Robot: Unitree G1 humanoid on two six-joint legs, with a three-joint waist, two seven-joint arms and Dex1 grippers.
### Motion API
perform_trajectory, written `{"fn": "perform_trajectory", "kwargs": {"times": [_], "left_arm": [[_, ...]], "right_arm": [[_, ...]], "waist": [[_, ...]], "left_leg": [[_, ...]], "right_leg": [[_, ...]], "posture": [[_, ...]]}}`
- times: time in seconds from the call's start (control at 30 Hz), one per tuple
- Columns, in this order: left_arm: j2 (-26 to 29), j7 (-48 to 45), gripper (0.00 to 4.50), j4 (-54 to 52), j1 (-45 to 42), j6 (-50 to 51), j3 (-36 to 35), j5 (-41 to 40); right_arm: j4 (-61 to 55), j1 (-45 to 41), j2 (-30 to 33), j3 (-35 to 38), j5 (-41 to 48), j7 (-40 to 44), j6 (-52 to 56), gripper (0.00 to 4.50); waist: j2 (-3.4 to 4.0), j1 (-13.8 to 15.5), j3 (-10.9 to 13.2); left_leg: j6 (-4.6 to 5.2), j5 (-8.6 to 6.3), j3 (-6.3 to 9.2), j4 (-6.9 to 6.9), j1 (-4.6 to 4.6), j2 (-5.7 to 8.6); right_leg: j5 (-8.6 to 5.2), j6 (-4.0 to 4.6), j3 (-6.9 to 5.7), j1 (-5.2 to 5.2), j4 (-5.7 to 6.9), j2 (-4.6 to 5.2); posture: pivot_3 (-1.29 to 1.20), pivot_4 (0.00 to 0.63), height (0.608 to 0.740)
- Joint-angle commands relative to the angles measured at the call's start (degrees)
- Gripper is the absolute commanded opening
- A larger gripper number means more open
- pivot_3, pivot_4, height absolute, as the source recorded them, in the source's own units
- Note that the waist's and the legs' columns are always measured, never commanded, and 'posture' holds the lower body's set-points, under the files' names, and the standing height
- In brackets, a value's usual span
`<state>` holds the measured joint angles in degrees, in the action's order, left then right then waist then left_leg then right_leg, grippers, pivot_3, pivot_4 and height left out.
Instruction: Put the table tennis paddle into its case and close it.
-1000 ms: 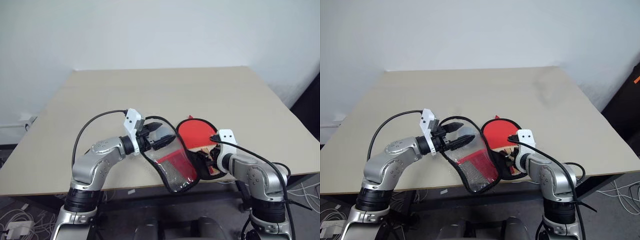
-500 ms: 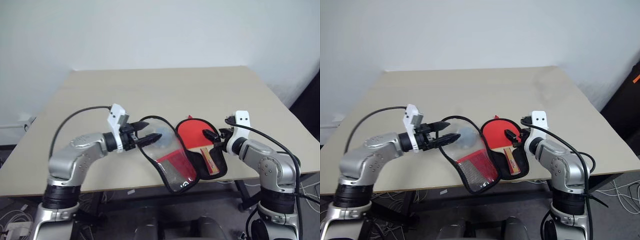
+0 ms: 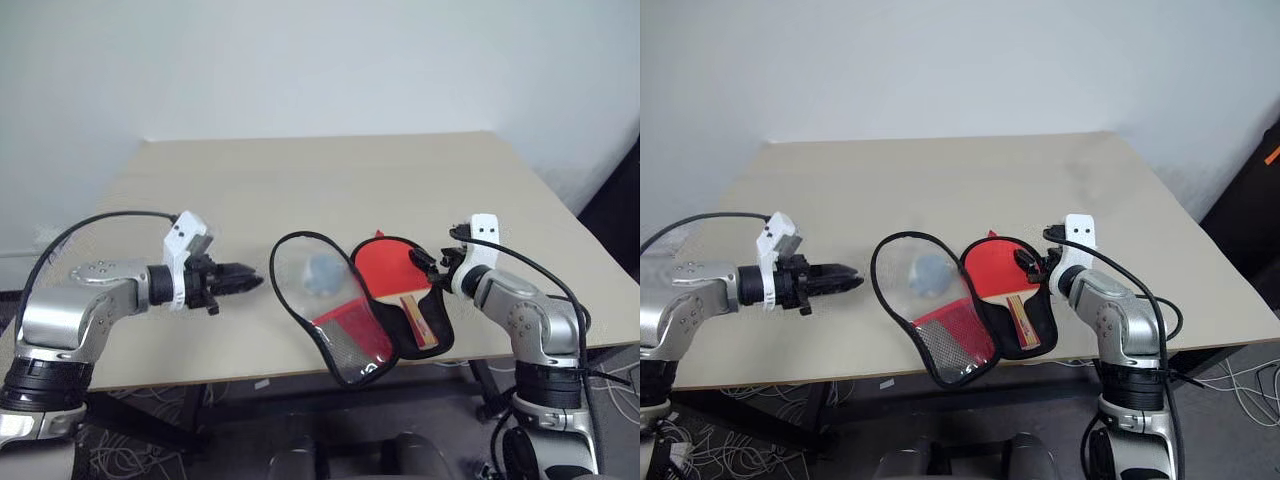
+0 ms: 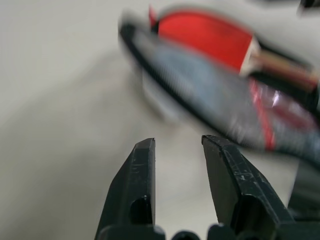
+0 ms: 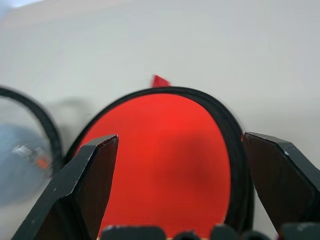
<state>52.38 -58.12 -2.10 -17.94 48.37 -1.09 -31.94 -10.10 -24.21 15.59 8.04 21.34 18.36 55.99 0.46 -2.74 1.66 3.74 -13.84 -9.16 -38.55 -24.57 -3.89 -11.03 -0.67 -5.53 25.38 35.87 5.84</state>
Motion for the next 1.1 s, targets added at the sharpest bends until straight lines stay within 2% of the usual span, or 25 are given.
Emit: {"fn": "perform_trajectory", "kwargs": {"times": [0.03,0.17,0.33,0.43,0.57,0.63,0.8,0.9,1.0,1.1], "left_arm": [[0.24,-2.32,1.43,-0.39,0.44,-1.38,1.55,1.15],[-3.61,-0.92,1.43,-1.62,0.15,-0.59,3.88,1.45],[-10.22,0.52,1.43,-4.73,-1.32,0.82,6.62,0.46],[-12.74,0.80,1.43,-5.93,-1.67,1.68,7.11,-0.01],[-17.74,2.44,1.43,-6.46,-4.01,2.88,7.75,-1.18],[-20.24,3.40,1.43,-5.73,-5.60,3.10,8.24,-1.13],[-30.82,10.19,1.43,-1.30,-10.94,1.58,9.66,0.90],[-34.78,13.37,1.43,1.90,-12.48,-2.90,12.88,5.77],[-39.48,15.85,1.43,5.75,-14.29,-5.16,15.16,8.47],[-41.85,16.30,1.43,6.63,-14.91,-5.10,14.83,8.56]], "right_arm": [[0.32,-1.49,3.14,-0.52,2.35,5.99,-2.30,4.28],[1.43,-1.74,6.65,-2.32,1.49,9.52,-4.41,4.28],[0.94,-3.56,5.97,-0.91,2.63,8.61,-5.20,4.28],[-1.86,-4.04,4.86,1.98,5.81,8.66,-5.20,4.28],[-6.58,-5.92,3.45,8.43,14.24,8.32,-3.30,4.28],[-8.01,-6.60,3.22,10.31,17.26,7.80,-2.72,4.28],[-8.98,-8.08,2.59,12.97,22.15,4.81,-2.56,4.28],[-8.85,-8.68,2.14,14.33,25.22,3.15,-2.72,4.28],[-8.98,-8.25,2.28,13.36,25.60,1.69,-2.94,4.28],[-8.94,-7.57,2.30,12.08,24.82,0.43,-3.58,4.28]], "waist": [[-0.02,0.01,0.00],[-0.02,0.09,0.00],[-0.03,0.10,-0.01],[-0.04,0.09,-0.01],[-0.03,0.20,-0.01],[-0.03,0.23,-0.01],[-0.05,0.67,-0.02],[-0.04,0.82,-0.02],[-0.04,0.85,-0.02],[-0.04,0.83,-0.02]], "left_leg": [[0.00,0.00,0.00,0.00,0.00,-0.01],[0.00,0.00,0.03,-0.02,0.01,0.00],[0.01,0.01,0.02,-0.06,-0.01,0.01],[0.02,0.01,0.03,-0.09,-0.02,0.01],[0.03,0.02,0.08,-0.10,-0.01,0.03],[0.04,0.02,0.16,-0.15,-0.02,0.04],[0.11,0.03,0.27,-0.23,0.00,0.06],[0.30,0.14,0.27,-0.23,0.00,0.06],[0.31,0.14,0.25,-0.24,0.01,0.08],[0.34,0.13,0.29,-0.26,-0.01,0.08]], "right_leg": [[0.00,0.00,0.00,0.00,0.00,0.00],[0.00,0.01,0.00,-0.03,-0.01,0.01],[0.01,0.00,0.02,-0.02,0.01,0.00],[0.01,0.00,0.02,-0.03,0.03,-0.01],[0.01,-0.01,0.02,-0.07,0.02,-0.01],[0.01,-0.01,0.02,-0.09,0.03,-0.01],[0.02,-0.01,-0.03,-0.20,0.02,-0.01],[0.02,-0.01,-0.01,-0.19,0.03,-0.01],[0.10,0.11,-0.01,-0.21,0.03,-0.01],[0.09,0.10,-0.01,-0.20,0.04,0.00]], "posture": [[0.00,0.000,0.724],[0.00,0.000,0.724],[0.00,0.000,0.724],[0.00,0.000,0.724],[0.00,0.000,0.724],[0.00,0.000,0.724],[0.00,0.000,0.724],[0.00,0.000,0.724],[0.00,0.000,0.724],[0.00,0.000,0.724]]}}
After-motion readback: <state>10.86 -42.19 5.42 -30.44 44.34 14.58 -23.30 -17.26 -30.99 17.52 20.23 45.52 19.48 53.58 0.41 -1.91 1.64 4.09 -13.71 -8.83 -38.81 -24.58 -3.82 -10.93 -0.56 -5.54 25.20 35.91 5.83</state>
